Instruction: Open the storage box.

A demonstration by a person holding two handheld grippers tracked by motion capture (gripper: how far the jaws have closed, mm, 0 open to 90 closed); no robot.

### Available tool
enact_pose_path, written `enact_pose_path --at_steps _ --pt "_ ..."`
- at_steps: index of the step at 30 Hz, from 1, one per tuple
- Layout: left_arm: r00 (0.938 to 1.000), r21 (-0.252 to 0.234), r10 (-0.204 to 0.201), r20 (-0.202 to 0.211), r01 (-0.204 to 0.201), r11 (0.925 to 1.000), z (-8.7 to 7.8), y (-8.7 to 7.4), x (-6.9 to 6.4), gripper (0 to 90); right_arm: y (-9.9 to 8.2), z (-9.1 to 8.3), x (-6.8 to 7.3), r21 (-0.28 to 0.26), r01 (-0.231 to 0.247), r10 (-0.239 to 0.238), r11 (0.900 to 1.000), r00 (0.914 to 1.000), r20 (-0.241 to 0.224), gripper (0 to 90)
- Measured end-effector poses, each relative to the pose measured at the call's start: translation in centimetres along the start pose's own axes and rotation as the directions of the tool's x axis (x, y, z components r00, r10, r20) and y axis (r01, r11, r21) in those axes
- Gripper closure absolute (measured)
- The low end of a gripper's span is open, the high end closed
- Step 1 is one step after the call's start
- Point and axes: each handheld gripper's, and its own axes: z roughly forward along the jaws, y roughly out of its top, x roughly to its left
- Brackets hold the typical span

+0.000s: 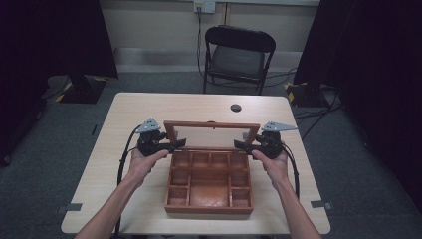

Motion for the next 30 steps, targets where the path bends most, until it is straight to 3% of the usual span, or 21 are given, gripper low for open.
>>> enact_pose_path --at_steps 10,20,30 --pt "0.9999 0.009 0.006 -0.011 -0.006 0.9999 0.6 -0.4 0.5 47.1 -0.3 0.9 -0.6 0.025 0.002 -0.003 0.9997 1.0 0.001 42.0" --pt "0.9999 0.008 -0.015 -0.004 0.015 0.9999 1.3 -0.7 1.2 48.6 -0.2 1.4 -1.1 0.011 -0.009 0.009 0.9999 0.9999 0.006 42.6" --pt "0.9998 0.008 -0.003 -0.019 0.003 1.0 1.7 -0.8 1.6 50.3 -0.1 1.8 -1.5 -0.001 -0.019 0.019 0.9998 0.9997 0.013 43.5"
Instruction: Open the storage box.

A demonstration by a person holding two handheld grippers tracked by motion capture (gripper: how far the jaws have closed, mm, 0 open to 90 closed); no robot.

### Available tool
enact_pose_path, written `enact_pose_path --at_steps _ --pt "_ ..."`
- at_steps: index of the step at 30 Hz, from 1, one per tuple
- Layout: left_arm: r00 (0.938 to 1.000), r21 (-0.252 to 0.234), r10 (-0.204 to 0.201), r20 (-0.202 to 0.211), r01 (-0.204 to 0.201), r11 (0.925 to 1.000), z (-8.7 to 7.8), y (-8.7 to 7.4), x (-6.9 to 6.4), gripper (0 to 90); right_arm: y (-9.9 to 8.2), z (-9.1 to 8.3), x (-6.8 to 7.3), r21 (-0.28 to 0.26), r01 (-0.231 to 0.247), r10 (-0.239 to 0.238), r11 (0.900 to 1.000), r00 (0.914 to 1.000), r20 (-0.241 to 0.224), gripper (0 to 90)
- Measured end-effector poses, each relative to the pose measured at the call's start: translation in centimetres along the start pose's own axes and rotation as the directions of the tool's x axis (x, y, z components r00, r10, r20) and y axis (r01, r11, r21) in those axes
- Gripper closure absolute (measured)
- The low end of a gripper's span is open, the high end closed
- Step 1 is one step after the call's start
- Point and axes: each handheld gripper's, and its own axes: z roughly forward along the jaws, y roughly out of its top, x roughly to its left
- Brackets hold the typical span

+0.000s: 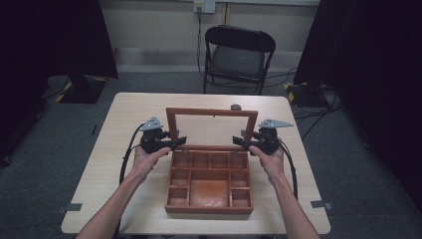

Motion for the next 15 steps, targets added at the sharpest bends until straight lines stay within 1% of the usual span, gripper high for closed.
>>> enact_pose_path --at_steps 3,4,7,9,11,15 --pt "1.0 0.001 -0.001 -0.004 0.001 1.0 0.1 -0.1 0.2 50.9 0.1 0.2 -0.1 0.001 -0.002 0.002 1.0 1.0 0.004 43.9" --pt "0.9999 -0.006 -0.012 -0.005 0.012 0.9999 0.3 -0.1 0.3 51.0 0.1 0.3 -0.2 0.001 -0.004 0.004 1.0 1.0 0.007 43.9" --pt "0.9998 -0.007 -0.016 -0.01 0.016 0.9999 0.4 -0.2 0.4 51.1 0.1 0.5 -0.4 0.003 -0.008 0.008 1.0 0.9999 0.014 44.1" --pt "0.9997 0.004 -0.02 -0.014 0.02 0.9998 0.7 -0.4 0.5 51.2 0.1 0.6 -0.5 0.004 -0.01 0.01 0.9999 0.9998 0.016 44.3" --pt "0.9997 0.022 -0.014 -0.018 0.015 0.9996 0.9 -0.6 0.6 51.4 0.0 0.7 -0.6 0.012 -0.013 0.012 0.9999 0.9997 0.02 44.6" --pt "0.9994 0.019 -0.031 -0.016 0.031 0.9993 1.1 -1.0 0.9 52.5 -0.2 1.0 -0.9 0.022 -0.016 0.015 0.9996 0.9996 0.022 44.8"
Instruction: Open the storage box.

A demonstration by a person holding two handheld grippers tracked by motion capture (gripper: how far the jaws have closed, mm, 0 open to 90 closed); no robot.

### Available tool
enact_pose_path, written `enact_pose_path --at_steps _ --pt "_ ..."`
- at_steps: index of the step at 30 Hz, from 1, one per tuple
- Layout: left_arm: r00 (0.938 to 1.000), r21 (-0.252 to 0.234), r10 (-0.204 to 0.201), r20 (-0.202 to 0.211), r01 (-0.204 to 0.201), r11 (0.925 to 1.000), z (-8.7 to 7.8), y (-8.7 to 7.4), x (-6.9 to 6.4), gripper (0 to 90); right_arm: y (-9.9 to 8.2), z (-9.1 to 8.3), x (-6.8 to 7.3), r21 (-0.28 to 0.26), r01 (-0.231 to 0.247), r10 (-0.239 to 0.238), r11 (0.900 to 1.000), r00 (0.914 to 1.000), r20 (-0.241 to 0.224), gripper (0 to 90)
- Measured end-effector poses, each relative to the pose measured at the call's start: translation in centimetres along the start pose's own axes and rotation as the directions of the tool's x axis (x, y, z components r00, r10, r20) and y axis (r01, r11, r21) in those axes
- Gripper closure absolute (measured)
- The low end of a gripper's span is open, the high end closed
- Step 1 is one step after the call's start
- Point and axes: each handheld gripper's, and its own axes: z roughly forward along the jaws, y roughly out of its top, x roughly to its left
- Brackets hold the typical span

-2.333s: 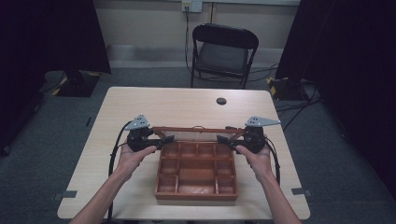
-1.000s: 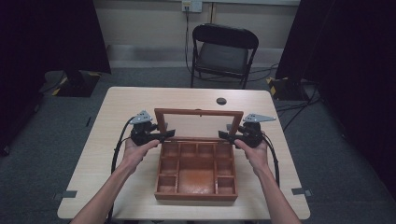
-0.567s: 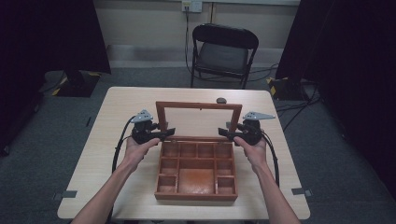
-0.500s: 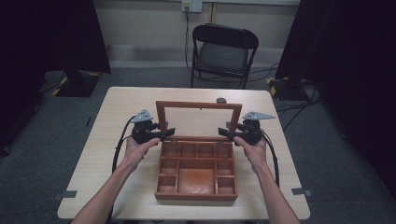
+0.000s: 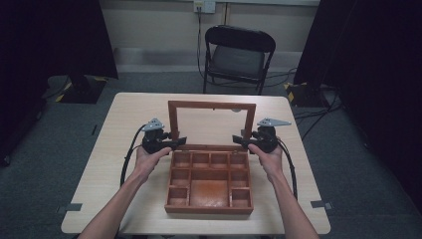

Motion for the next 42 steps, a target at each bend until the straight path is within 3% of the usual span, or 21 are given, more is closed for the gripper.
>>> enact_pose_path --at_steps 24,34,42 --pt "0.9965 0.022 -0.082 -0.015 0.082 0.9964 1.0 -1.0 1.4 54.2 -1.0 1.4 -1.4 0.019 -0.074 0.073 0.9971 0.9965 0.04 44.0" --pt "0.9954 0.048 -0.092 -0.026 0.094 0.9944 1.0 -1.4 1.7 51.2 -1.6 2.1 -1.8 0.036 -0.109 0.108 0.9933 0.9928 0.053 41.1" --pt "0.9903 0.053 -0.137 -0.023 0.138 0.989 1.3 -1.9 2.2 49.4 -2.2 2.6 -2.2 0.051 -0.144 0.141 0.9883 0.9887 0.052 37.4"
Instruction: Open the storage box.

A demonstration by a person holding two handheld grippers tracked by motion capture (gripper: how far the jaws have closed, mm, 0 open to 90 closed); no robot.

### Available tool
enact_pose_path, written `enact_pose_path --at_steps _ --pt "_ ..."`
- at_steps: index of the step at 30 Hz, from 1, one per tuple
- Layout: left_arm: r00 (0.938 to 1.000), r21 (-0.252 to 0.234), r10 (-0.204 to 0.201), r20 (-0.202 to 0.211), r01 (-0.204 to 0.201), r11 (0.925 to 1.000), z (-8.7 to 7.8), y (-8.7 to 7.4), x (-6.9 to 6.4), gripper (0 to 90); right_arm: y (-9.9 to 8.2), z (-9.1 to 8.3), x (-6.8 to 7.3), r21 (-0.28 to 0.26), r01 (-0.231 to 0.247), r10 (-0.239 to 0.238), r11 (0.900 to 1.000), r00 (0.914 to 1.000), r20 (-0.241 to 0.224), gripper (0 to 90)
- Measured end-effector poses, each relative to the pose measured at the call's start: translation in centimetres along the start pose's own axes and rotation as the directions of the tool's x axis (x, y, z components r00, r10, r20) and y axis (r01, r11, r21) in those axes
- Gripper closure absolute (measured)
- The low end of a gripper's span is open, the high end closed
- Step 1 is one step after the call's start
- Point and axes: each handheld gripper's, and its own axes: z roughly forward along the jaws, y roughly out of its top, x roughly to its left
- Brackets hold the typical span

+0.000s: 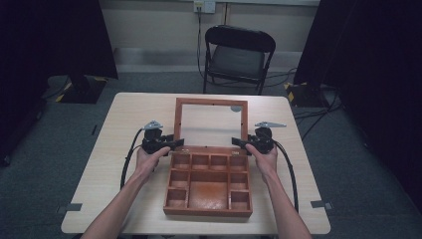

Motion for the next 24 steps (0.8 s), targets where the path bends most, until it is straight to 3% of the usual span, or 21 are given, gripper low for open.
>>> enact_pose_path --at_steps 4,11,17,24 --pt "0.9998 -0.001 -0.02 0.006 0.02 0.9998 0.1 -0.1 0.2 49.2 -0.2 0.2 -0.2 0.0 -0.019 0.019 0.9998 0.9998 -0.004 36.4" --pt "0.9998 0.02 -0.019 -0.007 0.019 0.9996 0.1 -0.3 0.4 47.4 -0.9 0.3 -0.4 0.005 -0.034 0.034 0.9994 0.9994 0.0 33.2" --pt "0.997 0.018 -0.074 0.025 0.073 0.9971 0.3 -0.7 0.9 46.9 -1.2 0.2 -0.7 0.012 -0.042 0.042 0.9991 0.9991 0.008 33.0" --pt "0.9967 0.022 -0.078 0.023 0.078 0.9967 0.3 -0.6 0.9 46.8 -1.2 0.2 -0.6 0.014 -0.039 0.039 0.9992 0.9991 0.015 33.0"
